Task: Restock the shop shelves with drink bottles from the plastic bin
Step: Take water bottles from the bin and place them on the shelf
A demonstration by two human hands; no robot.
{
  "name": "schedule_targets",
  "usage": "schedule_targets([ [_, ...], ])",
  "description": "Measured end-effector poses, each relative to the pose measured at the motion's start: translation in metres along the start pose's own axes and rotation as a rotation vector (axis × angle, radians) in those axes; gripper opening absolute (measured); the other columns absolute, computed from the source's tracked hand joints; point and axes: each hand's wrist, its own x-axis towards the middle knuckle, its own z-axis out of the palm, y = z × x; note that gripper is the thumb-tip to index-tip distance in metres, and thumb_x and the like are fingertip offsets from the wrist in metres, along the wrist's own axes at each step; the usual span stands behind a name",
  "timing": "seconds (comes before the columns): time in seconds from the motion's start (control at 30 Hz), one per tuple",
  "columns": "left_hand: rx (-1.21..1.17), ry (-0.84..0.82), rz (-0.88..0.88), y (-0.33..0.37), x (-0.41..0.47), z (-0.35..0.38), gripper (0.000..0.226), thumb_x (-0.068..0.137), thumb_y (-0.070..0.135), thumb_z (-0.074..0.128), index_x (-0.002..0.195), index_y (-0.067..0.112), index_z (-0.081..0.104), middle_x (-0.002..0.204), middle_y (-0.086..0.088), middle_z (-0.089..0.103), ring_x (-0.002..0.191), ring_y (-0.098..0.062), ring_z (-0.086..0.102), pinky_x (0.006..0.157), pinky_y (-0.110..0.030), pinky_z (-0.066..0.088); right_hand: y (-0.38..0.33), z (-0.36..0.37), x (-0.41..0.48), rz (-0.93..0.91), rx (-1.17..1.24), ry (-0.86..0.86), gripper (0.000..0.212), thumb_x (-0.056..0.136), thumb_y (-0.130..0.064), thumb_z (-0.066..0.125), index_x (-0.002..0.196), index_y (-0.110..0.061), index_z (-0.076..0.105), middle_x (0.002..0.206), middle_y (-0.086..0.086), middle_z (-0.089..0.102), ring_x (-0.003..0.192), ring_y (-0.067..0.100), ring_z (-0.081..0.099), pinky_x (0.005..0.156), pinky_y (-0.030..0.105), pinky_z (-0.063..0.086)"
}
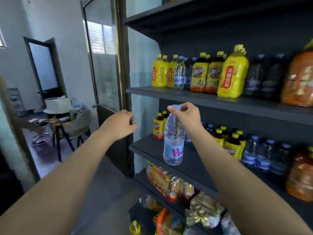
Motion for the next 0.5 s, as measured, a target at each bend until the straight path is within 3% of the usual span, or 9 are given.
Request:
schedule_targets([
  [0.27,-0.114,-0.064,0.168,0.004,0.040,0.044,0.037,0.092,0.040,0.048,0.115,0.012,0.056,0.117,-0.007,0.053,0.108,-0.024,0.053,0.089,-0.036,0.044,0.006,-0.017,0.000,0.048,-0.074,0.181,0.032,0.076,-0.036,0.077,0.075,-0.018,0.051,0.072,-0.005,0.052,0.063,0.010,0.048,0.058,0.025,0.040],
  [0.5,-0.125,-0.079,0.242,0.016,0.083,0.072,0.036,0.092,0.037,0.048,0.117,0.012,0.056,0.121,-0.006,0.051,0.108,-0.023,0.053,0.087,-0.034,0.044,0.018,-0.028,0.025,0.052,-0.131,0.204,0.033,0.077,-0.036,0.075,0.076,-0.016,0.049,0.071,-0.004,0.049,0.062,0.009,0.046,0.056,0.020,0.038],
])
